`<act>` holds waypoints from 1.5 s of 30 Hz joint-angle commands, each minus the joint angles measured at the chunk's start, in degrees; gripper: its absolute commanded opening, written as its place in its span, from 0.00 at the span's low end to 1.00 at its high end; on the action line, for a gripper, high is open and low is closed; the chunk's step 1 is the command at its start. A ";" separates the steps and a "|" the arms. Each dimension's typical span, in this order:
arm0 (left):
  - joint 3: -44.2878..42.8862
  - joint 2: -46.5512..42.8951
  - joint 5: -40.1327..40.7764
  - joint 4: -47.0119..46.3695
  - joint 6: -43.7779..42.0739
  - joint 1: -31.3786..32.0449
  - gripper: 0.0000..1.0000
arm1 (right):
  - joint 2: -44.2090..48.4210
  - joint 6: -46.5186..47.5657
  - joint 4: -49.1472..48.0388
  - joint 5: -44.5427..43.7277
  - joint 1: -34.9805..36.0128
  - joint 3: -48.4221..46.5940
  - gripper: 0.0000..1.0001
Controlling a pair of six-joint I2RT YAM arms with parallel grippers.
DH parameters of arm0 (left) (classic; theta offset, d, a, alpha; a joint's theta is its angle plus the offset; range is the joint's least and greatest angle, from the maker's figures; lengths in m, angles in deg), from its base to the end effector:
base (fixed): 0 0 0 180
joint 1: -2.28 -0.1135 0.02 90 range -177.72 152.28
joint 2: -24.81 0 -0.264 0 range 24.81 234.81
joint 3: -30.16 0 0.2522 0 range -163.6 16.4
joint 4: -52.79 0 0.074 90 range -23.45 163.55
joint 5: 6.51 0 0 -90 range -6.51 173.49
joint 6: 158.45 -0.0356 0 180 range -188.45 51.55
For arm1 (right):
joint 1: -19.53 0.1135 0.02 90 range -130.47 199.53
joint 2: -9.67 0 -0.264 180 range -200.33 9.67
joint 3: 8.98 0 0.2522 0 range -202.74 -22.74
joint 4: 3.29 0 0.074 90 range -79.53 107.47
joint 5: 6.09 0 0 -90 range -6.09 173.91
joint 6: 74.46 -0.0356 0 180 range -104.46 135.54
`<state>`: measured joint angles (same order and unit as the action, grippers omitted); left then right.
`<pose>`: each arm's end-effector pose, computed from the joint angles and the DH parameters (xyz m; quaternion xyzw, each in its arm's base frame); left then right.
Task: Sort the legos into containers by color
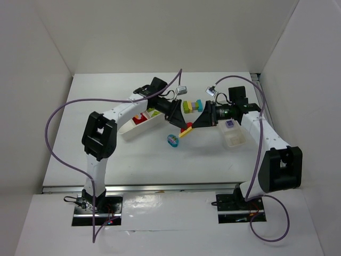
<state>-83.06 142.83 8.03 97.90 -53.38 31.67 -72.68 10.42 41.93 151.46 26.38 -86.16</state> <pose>0.3741 -0.2502 0.2620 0.3007 0.7111 -0.6347 0.0335 0.2859 0.0675 0.2849 -0.2001 0.7791 0.5496 0.2256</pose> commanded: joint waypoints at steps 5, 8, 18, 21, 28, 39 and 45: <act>-3.02 0.90 -4.86 -0.50 -0.83 1.55 0.49 | -0.01 -0.59 -3.25 -0.22 -0.08 -1.80 0.00; -3.63 1.51 -5.40 -0.50 -0.31 1.55 0.14 | -0.01 -0.59 -3.25 -0.84 -0.08 -1.80 0.00; 3.65 -2.08 3.56 -11.21 10.23 -3.36 0.00 | 2.09 -1.11 -2.37 -3.83 -1.40 1.54 0.00; 8.73 -4.98 7.59 -18.24 15.58 -4.77 0.00 | 2.63 -2.43 -2.90 -5.31 -2.11 2.86 0.00; 12.88 -7.36 12.87 -24.58 20.61 -5.92 0.00 | 2.63 -3.05 -1.85 -9.80 -2.63 2.86 0.00; 9.11 -7.28 20.35 -15.45 17.01 -5.92 0.00 | 11.49 -19.21 7.47 -58.63 -9.74 3.56 0.00; 8.49 -6.05 19.74 -14.92 17.01 -5.92 0.00 | 18.52 -26.77 13.52 -76.30 -10.37 3.04 0.00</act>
<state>-72.14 138.17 28.20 82.36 -35.39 25.68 -56.74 -10.83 50.54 89.56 16.00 -82.20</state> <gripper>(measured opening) 0.456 0.446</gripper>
